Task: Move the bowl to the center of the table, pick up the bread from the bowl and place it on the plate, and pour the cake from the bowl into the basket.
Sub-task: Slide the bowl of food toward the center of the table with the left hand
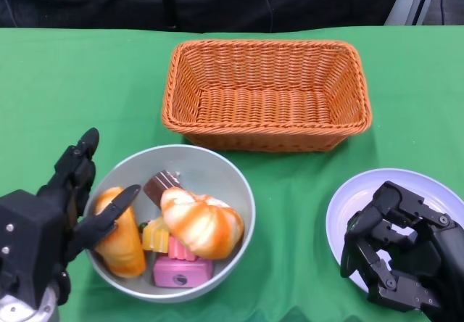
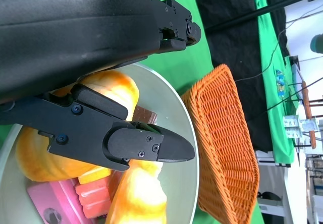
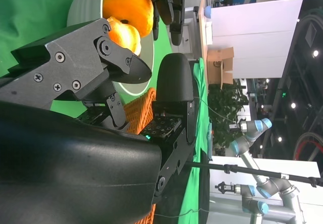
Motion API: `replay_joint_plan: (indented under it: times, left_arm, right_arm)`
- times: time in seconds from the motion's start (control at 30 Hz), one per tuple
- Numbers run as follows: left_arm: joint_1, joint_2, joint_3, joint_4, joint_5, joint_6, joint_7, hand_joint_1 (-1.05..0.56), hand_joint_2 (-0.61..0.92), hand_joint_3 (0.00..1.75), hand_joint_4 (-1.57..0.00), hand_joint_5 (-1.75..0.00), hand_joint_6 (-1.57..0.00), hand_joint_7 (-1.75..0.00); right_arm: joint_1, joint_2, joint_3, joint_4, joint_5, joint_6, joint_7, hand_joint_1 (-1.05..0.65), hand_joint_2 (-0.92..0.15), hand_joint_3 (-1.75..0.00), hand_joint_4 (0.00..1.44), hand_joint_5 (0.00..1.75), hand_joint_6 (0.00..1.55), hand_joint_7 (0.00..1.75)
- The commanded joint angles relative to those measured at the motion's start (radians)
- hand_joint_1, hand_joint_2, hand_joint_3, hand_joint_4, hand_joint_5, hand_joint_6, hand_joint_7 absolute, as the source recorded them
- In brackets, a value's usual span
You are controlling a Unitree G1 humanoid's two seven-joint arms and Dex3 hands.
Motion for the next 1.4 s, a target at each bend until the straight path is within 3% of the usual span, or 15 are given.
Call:
replay_joint_plan:
  times: [0.03,0.5,1.4]
  left_arm:
    - [0.022,0.001,-0.018,-0.055,0.033,0.054,0.031,-0.59,0.92,0.29,0.00,0.00,-0.05,0.00]
    - [0.037,-0.066,-0.065,-0.175,0.051,0.196,0.082,-0.54,0.92,0.36,-0.03,-0.01,-0.04,-0.01]
    - [0.017,-0.126,-0.118,-0.191,-0.030,0.244,0.043,-0.58,0.92,0.32,-0.02,-0.01,-0.03,-0.01]
  right_arm:
    - [-0.002,0.000,-0.005,0.005,0.003,-0.015,-0.001,-0.05,-0.64,-0.97,0.73,1.73,0.63,1.38]
    - [0.005,0.000,-0.003,0.009,-0.004,-0.028,-0.002,-0.05,-0.61,-1.00,0.73,1.74,0.63,1.39]
    - [0.008,-0.002,0.000,0.001,-0.011,-0.014,-0.009,-0.05,-0.62,-1.00,0.73,1.74,0.63,1.39]
